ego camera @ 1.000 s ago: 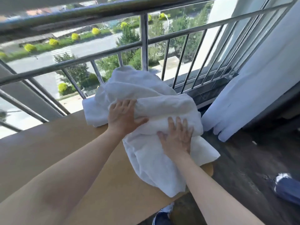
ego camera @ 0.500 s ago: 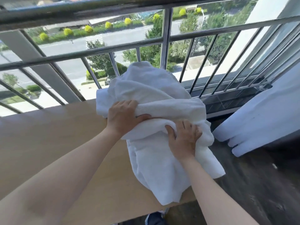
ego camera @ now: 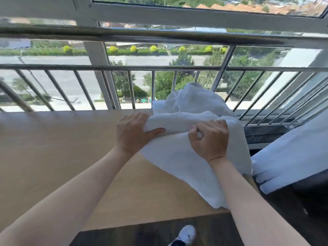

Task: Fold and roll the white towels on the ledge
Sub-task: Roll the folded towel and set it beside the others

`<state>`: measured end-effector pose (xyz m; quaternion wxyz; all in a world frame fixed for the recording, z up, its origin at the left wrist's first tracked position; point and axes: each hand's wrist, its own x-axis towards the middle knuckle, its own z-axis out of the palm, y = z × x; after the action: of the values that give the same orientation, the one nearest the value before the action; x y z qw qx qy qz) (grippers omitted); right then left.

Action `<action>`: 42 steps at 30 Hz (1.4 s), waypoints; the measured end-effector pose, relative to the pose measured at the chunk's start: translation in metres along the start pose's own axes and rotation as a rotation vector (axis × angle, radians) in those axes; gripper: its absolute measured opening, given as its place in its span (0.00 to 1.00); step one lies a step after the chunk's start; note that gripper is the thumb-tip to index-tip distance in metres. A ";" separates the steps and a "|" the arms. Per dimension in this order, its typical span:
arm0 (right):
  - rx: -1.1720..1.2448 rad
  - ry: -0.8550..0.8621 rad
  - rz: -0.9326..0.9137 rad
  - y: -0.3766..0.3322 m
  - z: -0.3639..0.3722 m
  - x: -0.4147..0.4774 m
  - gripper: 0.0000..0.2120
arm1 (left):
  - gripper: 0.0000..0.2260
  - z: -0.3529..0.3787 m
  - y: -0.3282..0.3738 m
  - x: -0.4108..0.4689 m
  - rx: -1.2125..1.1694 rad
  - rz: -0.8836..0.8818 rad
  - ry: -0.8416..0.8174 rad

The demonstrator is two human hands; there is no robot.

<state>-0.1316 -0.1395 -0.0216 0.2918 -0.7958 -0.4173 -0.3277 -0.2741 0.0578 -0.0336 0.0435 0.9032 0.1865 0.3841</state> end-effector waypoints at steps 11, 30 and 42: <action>0.226 -0.149 -0.223 -0.213 0.080 -0.004 0.18 | 0.27 -0.132 -0.168 -0.108 0.146 -0.253 0.016; 0.544 -0.565 -0.247 -0.440 0.336 -0.021 0.15 | 0.22 -0.193 -0.419 -0.180 0.459 -0.935 -0.245; 0.417 -0.813 -0.160 -0.451 0.357 -0.041 0.15 | 0.43 -0.181 -0.524 -0.190 -0.256 -1.444 -0.788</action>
<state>-0.4356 0.3215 -0.1865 0.2319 -0.7495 -0.6148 0.0804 -0.6826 0.4608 -0.1515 0.4437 0.6179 0.6459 -0.0644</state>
